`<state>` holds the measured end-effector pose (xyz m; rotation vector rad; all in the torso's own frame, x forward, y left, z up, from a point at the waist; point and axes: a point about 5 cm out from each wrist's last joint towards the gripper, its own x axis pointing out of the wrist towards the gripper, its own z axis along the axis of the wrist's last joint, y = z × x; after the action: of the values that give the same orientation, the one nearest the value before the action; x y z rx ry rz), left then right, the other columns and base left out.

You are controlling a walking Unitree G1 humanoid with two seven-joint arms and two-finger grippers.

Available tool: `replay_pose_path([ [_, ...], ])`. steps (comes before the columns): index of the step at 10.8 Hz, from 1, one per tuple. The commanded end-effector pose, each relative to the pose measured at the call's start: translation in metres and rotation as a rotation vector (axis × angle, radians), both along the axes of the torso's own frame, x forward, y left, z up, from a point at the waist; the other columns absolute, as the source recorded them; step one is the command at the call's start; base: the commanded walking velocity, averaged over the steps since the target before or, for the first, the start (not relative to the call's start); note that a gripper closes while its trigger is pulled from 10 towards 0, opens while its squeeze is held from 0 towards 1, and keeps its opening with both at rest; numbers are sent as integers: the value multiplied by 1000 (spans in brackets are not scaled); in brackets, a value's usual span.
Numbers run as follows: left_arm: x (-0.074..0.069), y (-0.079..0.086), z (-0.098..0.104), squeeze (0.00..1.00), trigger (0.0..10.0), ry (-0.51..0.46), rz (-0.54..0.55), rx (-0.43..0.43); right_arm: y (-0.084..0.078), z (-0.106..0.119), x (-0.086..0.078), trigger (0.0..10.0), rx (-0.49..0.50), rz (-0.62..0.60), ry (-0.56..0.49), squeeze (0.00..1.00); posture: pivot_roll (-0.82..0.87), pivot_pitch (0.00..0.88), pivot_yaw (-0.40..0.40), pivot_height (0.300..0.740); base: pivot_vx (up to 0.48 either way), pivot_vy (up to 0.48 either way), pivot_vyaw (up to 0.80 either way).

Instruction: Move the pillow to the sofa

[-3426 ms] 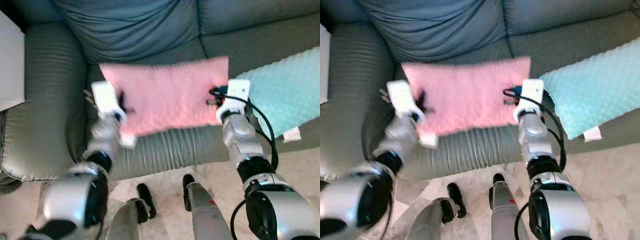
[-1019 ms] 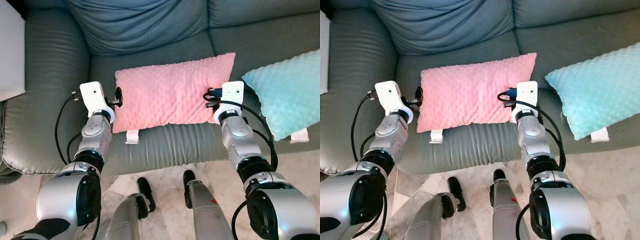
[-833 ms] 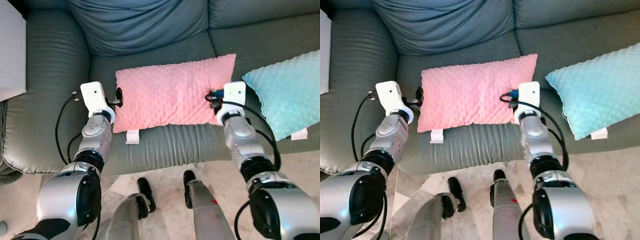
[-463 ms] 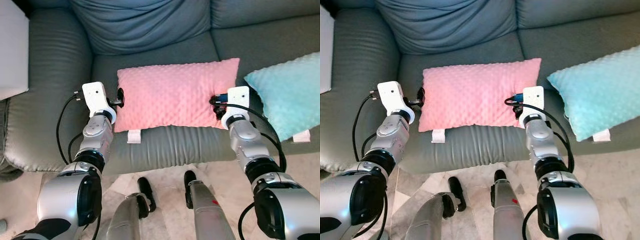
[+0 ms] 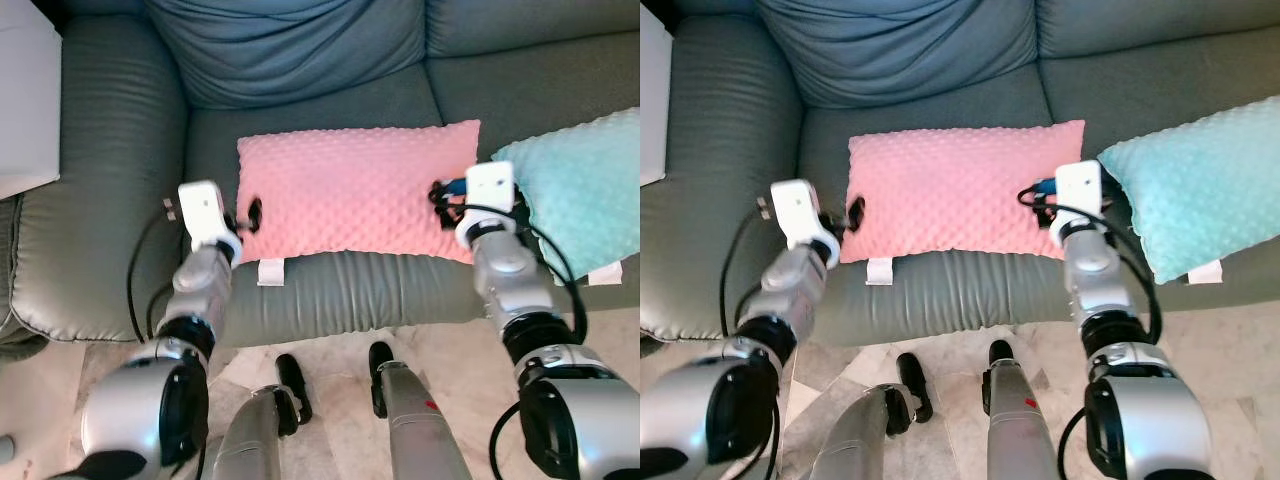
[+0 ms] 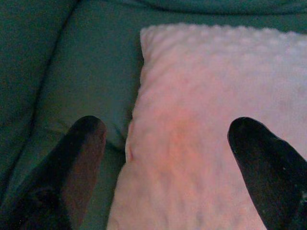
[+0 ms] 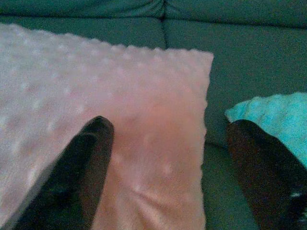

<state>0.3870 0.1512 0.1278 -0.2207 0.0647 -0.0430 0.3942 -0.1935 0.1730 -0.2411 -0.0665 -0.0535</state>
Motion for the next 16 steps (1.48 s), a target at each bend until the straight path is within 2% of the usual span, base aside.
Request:
replay_pose_path([
  [1,-9,4,-20,1000,10000,59,-8,-38,-2,-12,-4,10000,-2,-25,38,1000,-269,487,169,740,0,0,0],
  [3,-10,0,-20,1000,10000,52,-32,-37,-12,-20,-7,10000,-15,-97,90,1000,-272,471,169,740,0,0,0],
  [4,-11,-2,-22,98,10000,60,-39,-25,-22,-33,-12,10000,23,-159,157,0,-269,465,170,740,0,0,0],
  [5,-12,-2,-24,0,0,60,-57,-43,-25,-36,-13,10000,41,-179,168,0,-262,467,176,740,0,0,0],
  [9,-11,-4,-23,0,0,56,-61,-28,-23,-36,-13,10000,39,-177,176,0,-262,468,175,740,0,0,0],
  [10,-11,-3,-23,0,10000,65,-54,-24,-25,-36,-13,8863,41,-184,172,0,-262,470,176,740,0,0,0],
  [11,-11,-2,-23,1000,10000,59,-48,-61,-28,-35,-14,10000,27,-198,171,0,-262,472,177,740,0,0,0],
  [13,-11,-1,-23,1000,10000,58,-44,-52,-36,-36,-15,10000,23,-244,177,0,-255,474,177,740,0,0,0],
  [14,-11,1,-22,1000,10000,54,-38,-47,-43,-33,-16,10000,9,-272,160,1000,-255,474,177,740,0,0,0],
  [15,-12,3,-23,1000,10000,46,-37,-51,-54,-35,-19,10000,-8,-326,179,1000,-248,475,178,740,0,0,0],
  [16,-12,5,-22,1000,10000,41,-32,-51,-57,-34,-19,10000,-4,-333,170,1000,-248,475,178,740,0,0,0],
])
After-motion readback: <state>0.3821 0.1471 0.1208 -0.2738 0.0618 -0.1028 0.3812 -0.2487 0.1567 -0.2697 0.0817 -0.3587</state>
